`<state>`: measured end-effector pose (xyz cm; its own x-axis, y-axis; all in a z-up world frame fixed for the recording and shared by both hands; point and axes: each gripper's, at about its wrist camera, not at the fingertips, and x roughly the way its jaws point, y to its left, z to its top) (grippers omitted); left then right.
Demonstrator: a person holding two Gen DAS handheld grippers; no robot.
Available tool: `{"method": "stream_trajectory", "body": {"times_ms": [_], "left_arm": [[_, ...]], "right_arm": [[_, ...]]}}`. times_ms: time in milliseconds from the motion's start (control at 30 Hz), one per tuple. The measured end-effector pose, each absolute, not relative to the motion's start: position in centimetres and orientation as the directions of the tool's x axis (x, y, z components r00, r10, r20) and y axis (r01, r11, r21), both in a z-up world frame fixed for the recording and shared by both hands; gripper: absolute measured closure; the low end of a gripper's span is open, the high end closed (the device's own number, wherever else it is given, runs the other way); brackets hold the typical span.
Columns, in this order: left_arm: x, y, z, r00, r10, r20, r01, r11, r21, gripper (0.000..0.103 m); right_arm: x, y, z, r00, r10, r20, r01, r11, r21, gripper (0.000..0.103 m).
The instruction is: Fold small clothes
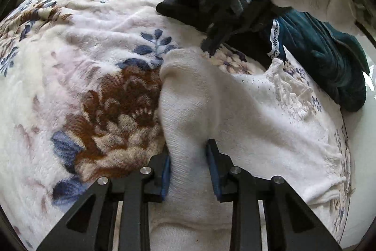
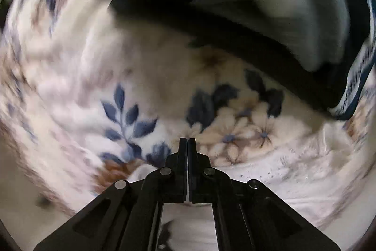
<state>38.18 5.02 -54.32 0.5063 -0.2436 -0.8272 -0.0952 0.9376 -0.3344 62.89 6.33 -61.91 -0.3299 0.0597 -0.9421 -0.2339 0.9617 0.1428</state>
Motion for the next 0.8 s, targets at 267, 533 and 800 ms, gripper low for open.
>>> {"method": "stream_trajectory", "body": {"times_ms": [267, 533, 800], "left_arm": [[38.6, 6.1, -54.3, 0.485, -0.257, -0.836, -0.165, 0.912, -0.376, 0.074], [38.5, 5.8, -54.9, 0.477, -0.261, -0.839, -0.143, 0.919, -0.367, 0.075], [38.5, 7.9, -54.2, 0.468, -0.311, -0.827, -0.196, 0.877, -0.440, 0.071]], "right_arm": [[58.7, 11.8, -61.0, -0.409, -0.024, -0.912, -0.585, 0.774, 0.242, 0.035], [62.1, 5.0, -61.2, -0.357, -0.014, -0.934, -0.391, 0.910, 0.136, 0.092], [67.5, -7.9, -60.0, -0.453, 0.363, -0.815, 0.034, 0.920, 0.391, 0.072]]}}
